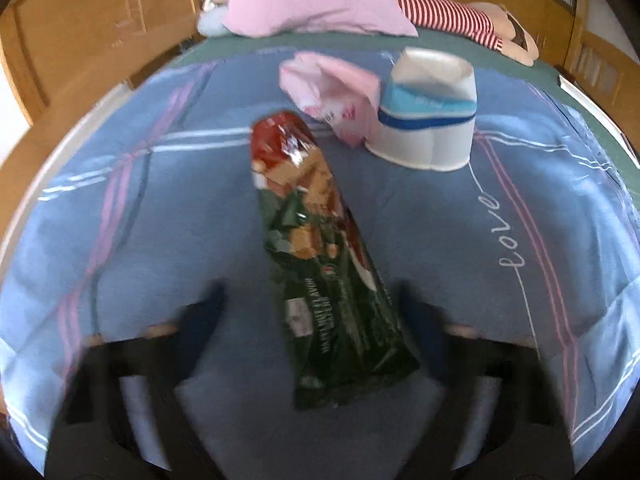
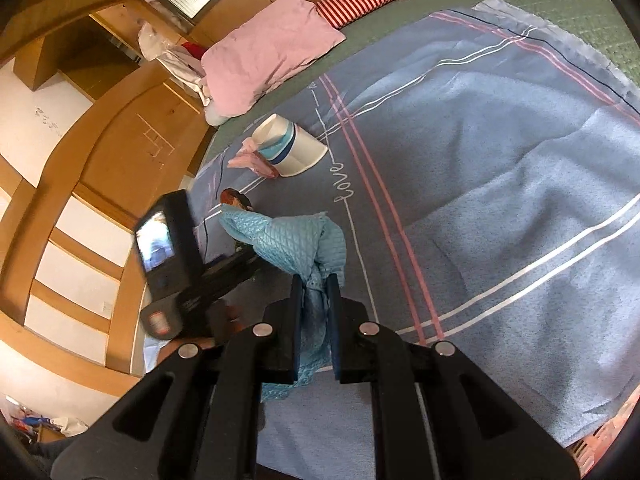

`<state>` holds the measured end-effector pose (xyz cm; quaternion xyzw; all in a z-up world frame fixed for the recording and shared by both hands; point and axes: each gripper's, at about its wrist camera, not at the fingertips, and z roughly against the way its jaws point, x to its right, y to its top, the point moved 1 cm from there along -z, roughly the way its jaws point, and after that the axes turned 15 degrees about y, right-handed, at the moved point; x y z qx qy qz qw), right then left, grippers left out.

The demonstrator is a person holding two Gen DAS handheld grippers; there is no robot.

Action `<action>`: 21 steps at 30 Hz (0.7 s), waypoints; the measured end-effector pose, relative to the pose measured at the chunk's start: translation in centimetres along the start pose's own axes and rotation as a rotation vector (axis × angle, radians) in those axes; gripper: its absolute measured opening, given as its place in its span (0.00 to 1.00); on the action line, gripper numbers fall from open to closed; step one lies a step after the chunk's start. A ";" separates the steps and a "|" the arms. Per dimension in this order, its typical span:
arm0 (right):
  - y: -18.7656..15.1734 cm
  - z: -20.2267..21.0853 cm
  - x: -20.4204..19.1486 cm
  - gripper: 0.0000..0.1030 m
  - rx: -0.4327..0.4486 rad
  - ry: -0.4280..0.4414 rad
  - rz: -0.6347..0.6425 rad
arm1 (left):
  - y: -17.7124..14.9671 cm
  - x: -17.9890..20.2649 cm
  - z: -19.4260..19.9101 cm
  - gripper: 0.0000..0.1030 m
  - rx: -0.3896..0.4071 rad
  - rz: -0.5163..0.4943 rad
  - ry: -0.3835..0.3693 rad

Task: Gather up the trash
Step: 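Grasp the green wafer snack bag with the left tool while the right tool holds the cloth, then carry the snack bag and blue cloth over the wastebasket and open both tools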

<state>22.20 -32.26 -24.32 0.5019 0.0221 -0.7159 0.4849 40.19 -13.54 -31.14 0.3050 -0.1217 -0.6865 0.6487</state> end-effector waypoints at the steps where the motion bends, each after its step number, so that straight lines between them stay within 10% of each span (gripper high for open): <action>1: 0.0 0.0 0.0 0.12 -0.001 0.001 -0.001 | 0.0 0.2 -0.1 0.44 -0.004 -0.007 -0.014; 6: 0.2 0.3 0.1 0.12 0.015 0.009 -0.009 | -0.1 -0.8 1.7 0.16 0.016 0.011 0.012; 21: -3.2 6.0 -3.4 0.12 0.187 -0.078 0.067 | -4.2 -8.5 17.6 0.14 0.247 0.091 0.102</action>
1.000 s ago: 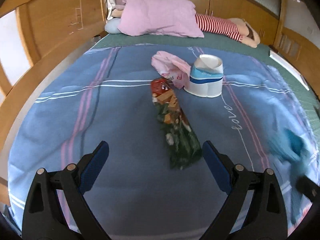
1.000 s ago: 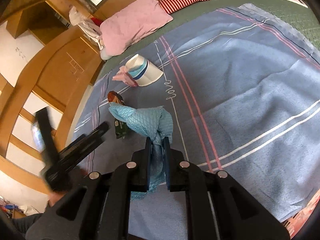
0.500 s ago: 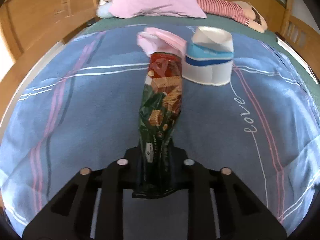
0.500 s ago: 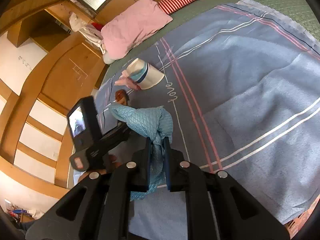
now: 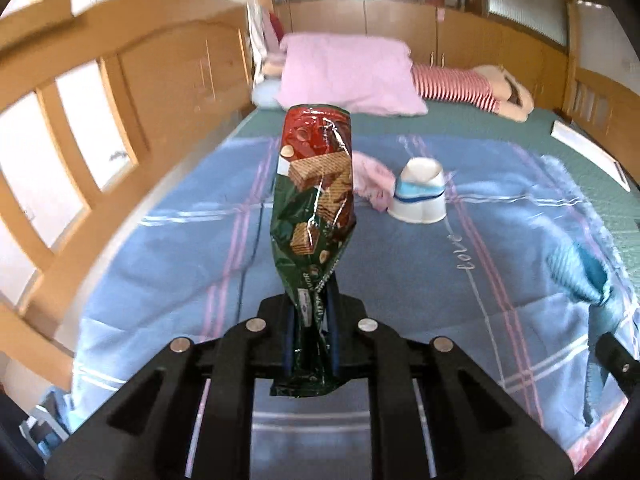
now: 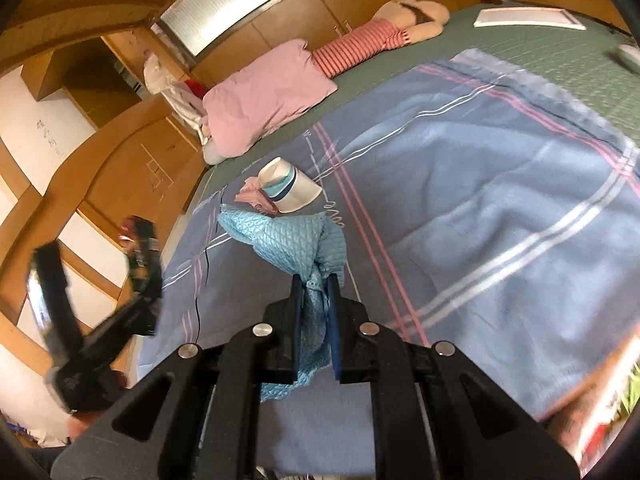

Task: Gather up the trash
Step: 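Carry the snack bag and blue cloth over the wastebasket and open both tools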

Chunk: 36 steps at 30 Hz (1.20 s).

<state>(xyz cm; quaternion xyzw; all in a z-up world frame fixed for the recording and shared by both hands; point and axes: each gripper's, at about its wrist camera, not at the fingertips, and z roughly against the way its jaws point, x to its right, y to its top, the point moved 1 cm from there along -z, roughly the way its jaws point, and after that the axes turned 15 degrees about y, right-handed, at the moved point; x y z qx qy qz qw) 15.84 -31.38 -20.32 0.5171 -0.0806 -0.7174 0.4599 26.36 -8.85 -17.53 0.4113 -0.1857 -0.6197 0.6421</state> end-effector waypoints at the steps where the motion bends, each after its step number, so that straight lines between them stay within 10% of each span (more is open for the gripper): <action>1: -0.3 0.8 -0.3 0.12 0.008 -0.004 0.001 | -0.2 -0.5 1.4 0.14 0.021 0.002 -0.006; 12: -2.8 13.0 -2.6 0.12 0.166 -0.091 0.025 | -2.0 -0.4 13.2 0.14 0.169 -0.027 -0.155; 36: -11.1 34.5 3.6 0.13 0.508 -0.380 -0.140 | -14.3 16.4 29.0 0.14 0.237 -0.438 -0.620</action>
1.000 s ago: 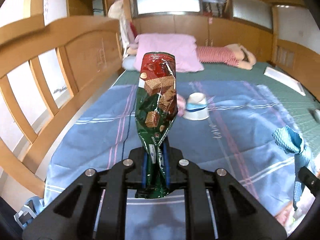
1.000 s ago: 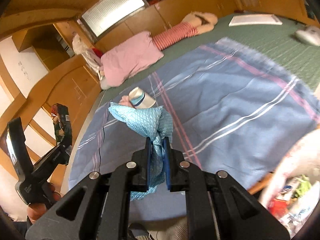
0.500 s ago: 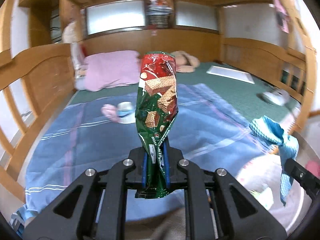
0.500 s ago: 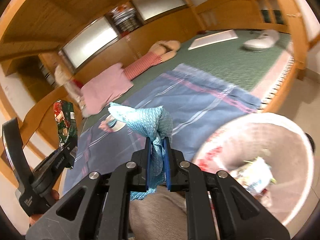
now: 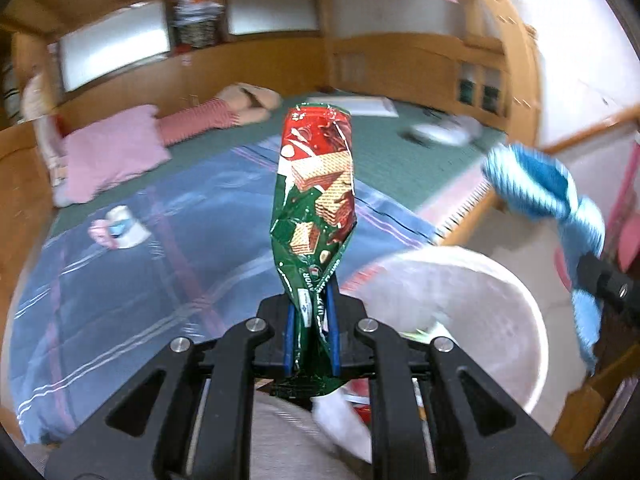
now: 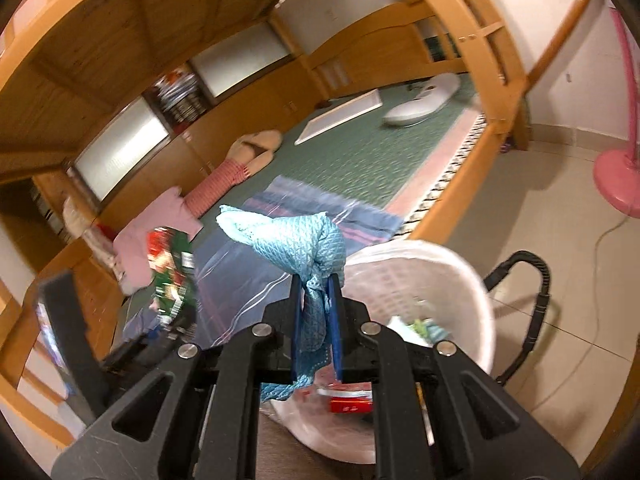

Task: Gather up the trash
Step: 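Carry the snack bag and blue cloth over the wastebasket and open both tools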

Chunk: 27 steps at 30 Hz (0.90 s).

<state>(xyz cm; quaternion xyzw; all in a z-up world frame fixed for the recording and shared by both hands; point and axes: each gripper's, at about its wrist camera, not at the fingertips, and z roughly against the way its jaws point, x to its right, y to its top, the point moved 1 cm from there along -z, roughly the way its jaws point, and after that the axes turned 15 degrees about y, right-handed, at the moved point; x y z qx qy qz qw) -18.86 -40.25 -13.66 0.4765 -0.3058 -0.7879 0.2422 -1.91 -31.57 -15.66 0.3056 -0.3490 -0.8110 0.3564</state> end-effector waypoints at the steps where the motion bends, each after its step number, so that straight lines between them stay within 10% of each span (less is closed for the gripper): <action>1: 0.1 0.4 0.5 0.13 0.008 -0.011 -0.006 | -0.3 1.0 -0.3 0.14 -0.011 -0.018 -0.012; 9: 0.1 1.9 2.2 0.13 0.035 -0.059 -0.036 | -1.9 6.1 -3.5 0.20 -0.107 -0.120 -0.084; 13: 0.1 1.9 2.8 0.13 0.034 -0.067 -0.048 | -2.3 6.7 -3.7 0.74 -0.117 -0.141 -0.081; 27: -0.4 -1.1 3.0 0.14 -0.049 -0.078 -0.034 | -0.9 2.6 -3.6 0.80 -0.110 -0.040 -0.037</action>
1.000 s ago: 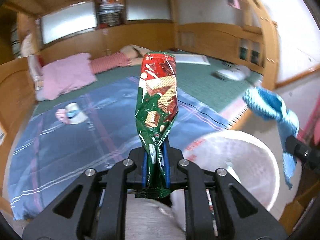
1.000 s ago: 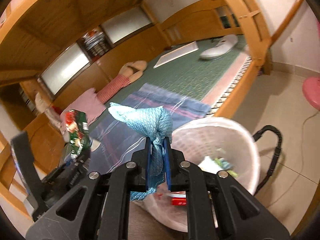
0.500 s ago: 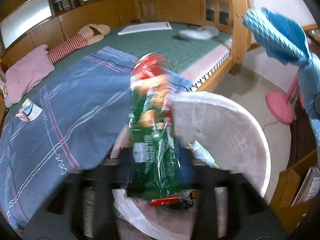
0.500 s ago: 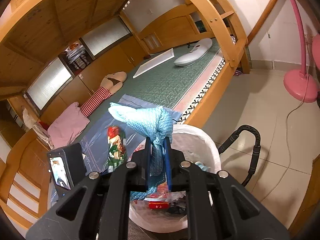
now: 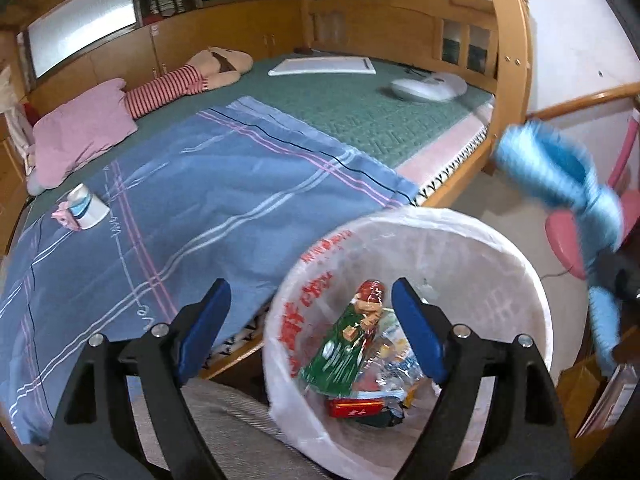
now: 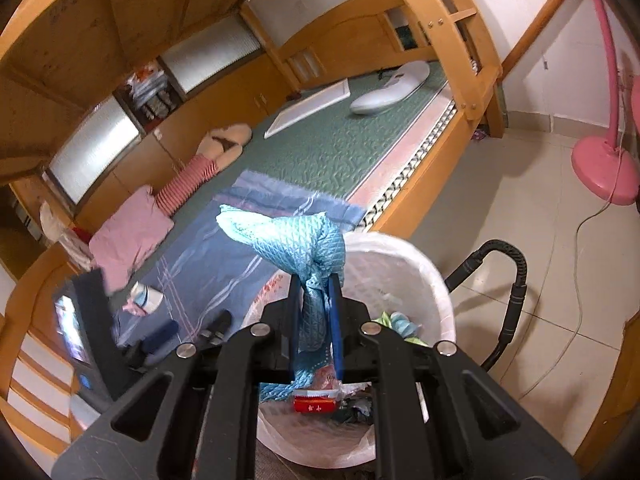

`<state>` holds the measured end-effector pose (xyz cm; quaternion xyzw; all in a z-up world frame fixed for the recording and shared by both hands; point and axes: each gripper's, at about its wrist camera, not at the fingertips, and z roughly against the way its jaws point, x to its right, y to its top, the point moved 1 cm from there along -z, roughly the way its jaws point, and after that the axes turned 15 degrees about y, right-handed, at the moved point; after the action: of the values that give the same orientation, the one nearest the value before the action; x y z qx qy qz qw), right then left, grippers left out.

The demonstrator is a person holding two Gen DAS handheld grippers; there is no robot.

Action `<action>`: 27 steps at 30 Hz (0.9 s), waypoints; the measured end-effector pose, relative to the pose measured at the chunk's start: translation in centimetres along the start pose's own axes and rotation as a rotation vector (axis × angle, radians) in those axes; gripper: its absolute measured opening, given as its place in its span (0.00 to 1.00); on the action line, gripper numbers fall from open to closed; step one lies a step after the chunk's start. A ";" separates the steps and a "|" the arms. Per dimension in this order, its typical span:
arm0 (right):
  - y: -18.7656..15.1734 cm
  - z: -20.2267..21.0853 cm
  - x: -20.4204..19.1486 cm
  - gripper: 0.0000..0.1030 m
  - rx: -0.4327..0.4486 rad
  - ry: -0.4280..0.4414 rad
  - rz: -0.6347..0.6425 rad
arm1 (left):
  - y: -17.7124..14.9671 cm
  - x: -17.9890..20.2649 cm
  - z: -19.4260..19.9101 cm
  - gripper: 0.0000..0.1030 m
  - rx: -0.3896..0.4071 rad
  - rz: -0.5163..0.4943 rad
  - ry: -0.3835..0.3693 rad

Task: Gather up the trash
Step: 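Carry the snack bag and blue cloth over the wastebasket and open both tools, then move both tools back to the bed and grasp the white paper cup with the right tool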

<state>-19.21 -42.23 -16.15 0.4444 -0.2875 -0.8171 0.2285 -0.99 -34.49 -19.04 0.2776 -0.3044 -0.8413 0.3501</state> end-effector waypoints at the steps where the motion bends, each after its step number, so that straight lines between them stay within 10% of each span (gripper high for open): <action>1: -0.2 -0.6 0.0 0.14 -0.018 -0.004 0.006 | 0.1 -0.8 0.2 0.80 0.007 0.015 0.006; 9: -1.1 -4.4 1.9 0.61 -0.142 -0.063 -0.057 | 0.9 -8.9 1.6 0.80 0.047 0.174 0.076; 19: -0.3 -5.5 -1.8 0.62 -0.149 -0.007 0.031 | -0.7 -17.9 1.4 0.80 0.035 0.315 0.182; 27: -1.5 -13.9 -9.8 0.62 -0.299 0.146 0.139 | -4.8 -26.9 -0.5 0.80 -0.047 0.429 0.328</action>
<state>-2.58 -38.68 -17.51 0.4423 -0.1755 -0.7986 0.3684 13.50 -11.51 -15.92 0.3311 -0.2761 -0.6984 0.5713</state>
